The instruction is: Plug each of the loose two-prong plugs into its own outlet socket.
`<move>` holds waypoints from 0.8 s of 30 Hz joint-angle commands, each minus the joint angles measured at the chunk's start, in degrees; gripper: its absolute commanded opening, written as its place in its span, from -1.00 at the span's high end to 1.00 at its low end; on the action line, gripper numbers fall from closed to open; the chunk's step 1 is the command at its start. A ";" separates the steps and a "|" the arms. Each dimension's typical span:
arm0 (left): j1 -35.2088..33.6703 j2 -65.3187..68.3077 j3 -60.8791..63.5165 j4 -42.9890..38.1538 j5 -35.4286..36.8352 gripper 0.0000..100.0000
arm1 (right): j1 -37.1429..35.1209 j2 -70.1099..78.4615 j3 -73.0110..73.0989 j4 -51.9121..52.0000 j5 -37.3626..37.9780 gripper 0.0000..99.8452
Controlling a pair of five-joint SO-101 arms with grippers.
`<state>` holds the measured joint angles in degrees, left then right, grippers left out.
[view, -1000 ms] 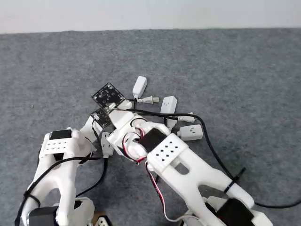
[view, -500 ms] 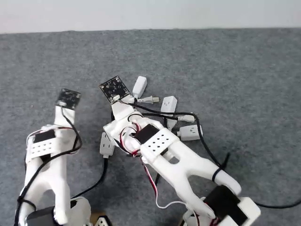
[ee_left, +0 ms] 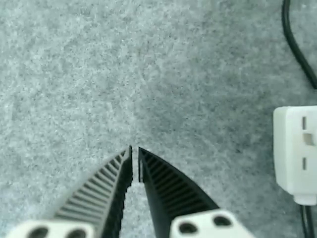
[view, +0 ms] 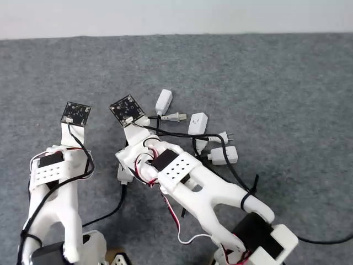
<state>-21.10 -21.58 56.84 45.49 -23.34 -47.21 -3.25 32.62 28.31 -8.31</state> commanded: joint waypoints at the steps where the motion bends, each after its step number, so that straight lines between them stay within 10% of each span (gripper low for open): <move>1: -0.44 -1.32 -2.33 -1.49 0.70 0.97 | -0.48 0.04 -3.52 -1.10 -0.35 0.98; 24: -0.44 -1.32 -2.24 -1.41 0.53 0.97 | 1.89 4.70 -5.36 -1.10 -0.26 0.98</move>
<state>-21.10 -21.58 56.84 45.49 -23.25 -45.63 0.62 30.07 27.43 -8.48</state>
